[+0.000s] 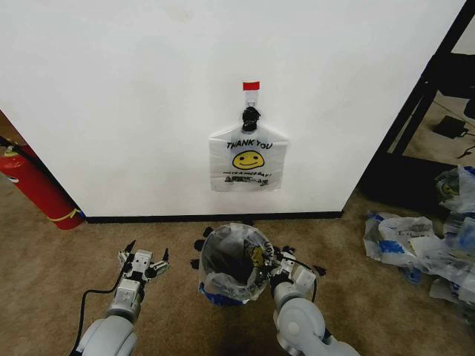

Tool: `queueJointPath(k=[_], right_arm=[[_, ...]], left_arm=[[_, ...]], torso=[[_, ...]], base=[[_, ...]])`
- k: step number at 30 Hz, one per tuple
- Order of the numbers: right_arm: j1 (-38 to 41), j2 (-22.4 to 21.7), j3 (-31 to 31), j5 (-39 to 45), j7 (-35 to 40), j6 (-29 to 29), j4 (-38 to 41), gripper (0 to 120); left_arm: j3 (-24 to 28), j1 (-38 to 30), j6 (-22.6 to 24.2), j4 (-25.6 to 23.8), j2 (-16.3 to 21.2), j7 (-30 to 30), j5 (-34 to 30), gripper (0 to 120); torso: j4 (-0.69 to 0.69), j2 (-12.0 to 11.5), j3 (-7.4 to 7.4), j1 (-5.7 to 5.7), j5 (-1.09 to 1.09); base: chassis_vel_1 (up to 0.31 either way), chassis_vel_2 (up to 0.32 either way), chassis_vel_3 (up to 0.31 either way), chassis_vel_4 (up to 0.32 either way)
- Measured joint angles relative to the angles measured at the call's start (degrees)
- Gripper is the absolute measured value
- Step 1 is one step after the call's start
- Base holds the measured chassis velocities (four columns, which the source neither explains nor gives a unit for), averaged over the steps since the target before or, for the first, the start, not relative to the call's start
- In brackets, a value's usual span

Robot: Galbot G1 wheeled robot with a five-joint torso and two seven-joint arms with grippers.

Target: Pick up the garbage bag from the wall and place it over the trash bin.

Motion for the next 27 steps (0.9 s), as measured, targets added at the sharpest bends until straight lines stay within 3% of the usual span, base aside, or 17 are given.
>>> queueJointPath(k=[4, 8, 11, 16, 25, 27], right_arm=[[-0.2, 0.0, 0.4, 0.0, -0.2, 0.1, 1.5, 16], [-0.2, 0.0, 0.5, 0.0, -1.6, 0.6, 0.7, 33], [-0.1, 0.1, 0.6, 0.0, -2.1, 0.8, -0.3, 38], [0.3, 0.0, 0.7, -0.2, -2.2, 0.7, -2.7, 63], [-3.6, -6.8, 0.5, -0.1, 4.1, -4.0, 5.5, 96], [-4.2, -8.0, 0.7, -0.1, 4.3, -4.3, 6.1, 98]], left_arm=[[0.0, 0.2, 0.0, 0.0, -0.1, 0.1, 0.2, 100], [0.0, 0.6, -0.4, 0.0, -0.5, 0.2, 0.6, 100], [0.0, 0.7, -0.5, 0.0, -0.6, 0.2, 0.7, 100], [0.0, 1.1, -0.8, 0.0, -0.7, 0.2, 0.8, 100], [0.1, 0.6, -1.3, 1.3, -0.7, 0.3, 0.9, 100], [0.2, 0.5, -1.4, 1.4, -0.8, 0.3, 1.0, 100]], torso=[[0.0, 0.0, 0.0, 0.0, -0.01], [0.0, 0.0, -0.01, 0.0, -0.01], [0.0, 0.0, -0.01, 0.0, 0.0], [0.01, 0.0, -0.01, 0.0, -0.01], [0.0, 0.0, -0.01, 0.0, 0.0], [0.0, 0.0, -0.01, 0.0, -0.01]], base=[[0.0, 0.0, 0.0, 0.0], [0.0, 0.0, 0.0, 0.0], [0.0, 0.0, 0.0, 0.0], [0.0, 0.0, 0.0, 0.0], [0.0, 0.0, 0.0, 0.0], [0.0, 0.0, 0.0, 0.0]])
